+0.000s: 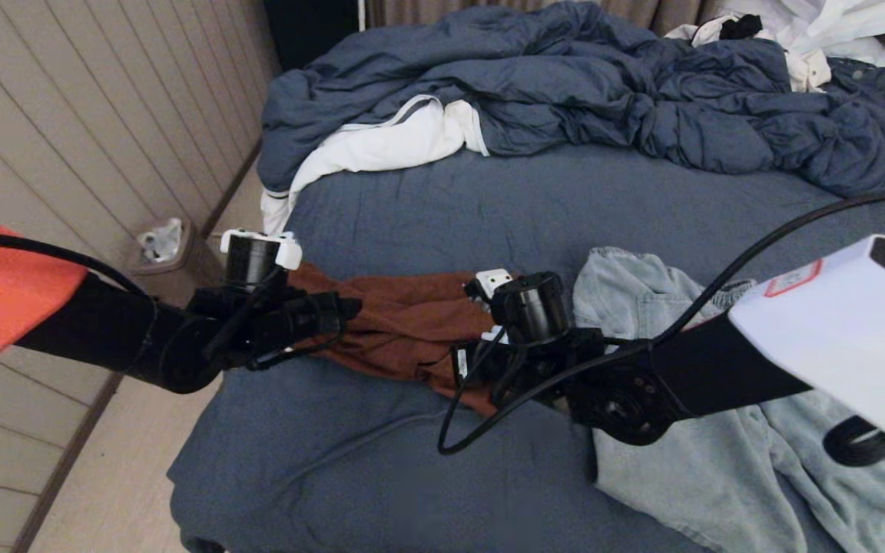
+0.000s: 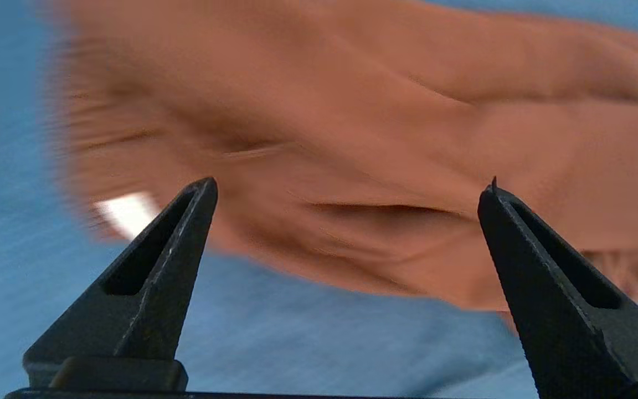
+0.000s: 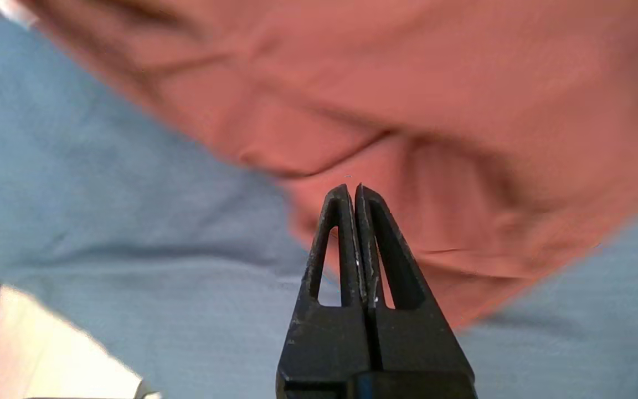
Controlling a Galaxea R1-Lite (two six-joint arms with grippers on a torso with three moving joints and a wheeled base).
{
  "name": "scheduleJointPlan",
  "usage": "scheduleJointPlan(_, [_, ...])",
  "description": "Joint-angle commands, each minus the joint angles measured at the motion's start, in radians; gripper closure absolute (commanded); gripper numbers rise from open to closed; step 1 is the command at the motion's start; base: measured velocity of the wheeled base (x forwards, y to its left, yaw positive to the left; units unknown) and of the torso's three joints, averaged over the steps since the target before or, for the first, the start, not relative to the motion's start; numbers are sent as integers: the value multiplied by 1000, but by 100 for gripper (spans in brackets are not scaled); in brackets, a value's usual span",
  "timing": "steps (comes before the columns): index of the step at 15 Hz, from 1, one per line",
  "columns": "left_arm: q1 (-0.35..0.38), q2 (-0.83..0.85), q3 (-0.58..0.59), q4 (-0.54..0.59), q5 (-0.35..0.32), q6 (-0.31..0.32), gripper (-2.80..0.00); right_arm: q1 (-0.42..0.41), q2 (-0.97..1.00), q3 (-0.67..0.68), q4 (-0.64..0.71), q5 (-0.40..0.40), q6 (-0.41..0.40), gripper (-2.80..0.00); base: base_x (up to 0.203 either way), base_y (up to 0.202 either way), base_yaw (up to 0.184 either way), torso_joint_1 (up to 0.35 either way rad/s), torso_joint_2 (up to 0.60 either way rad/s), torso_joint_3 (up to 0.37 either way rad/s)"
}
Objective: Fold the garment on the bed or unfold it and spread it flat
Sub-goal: Fold the brown shorts
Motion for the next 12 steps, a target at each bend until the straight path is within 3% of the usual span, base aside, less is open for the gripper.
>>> scheduleJointPlan(1, [-40,112,-66,-2,9,12,-280,15,51,-7,-5,-1,10,0,0,0,0,0,0,0])
scheduleJointPlan(4, [-49,148,-86,-4,22,68,-280,13,51,-16,-4,-1,9,0,0,0,0,0,0,0])
scheduleJointPlan(8, [-48,65,-7,-14,22,70,-280,4,49,-21,-4,-1,9,0,0,0,0,0,0,0])
scheduleJointPlan(9, [-50,63,1,-23,23,69,0,2,45,-19,-4,-1,9,0,0,0,0,0,0,0])
scheduleJointPlan(12, [-48,28,45,-29,21,68,0,-7,41,-21,-5,-1,6,0,0,0,0,0,0,0])
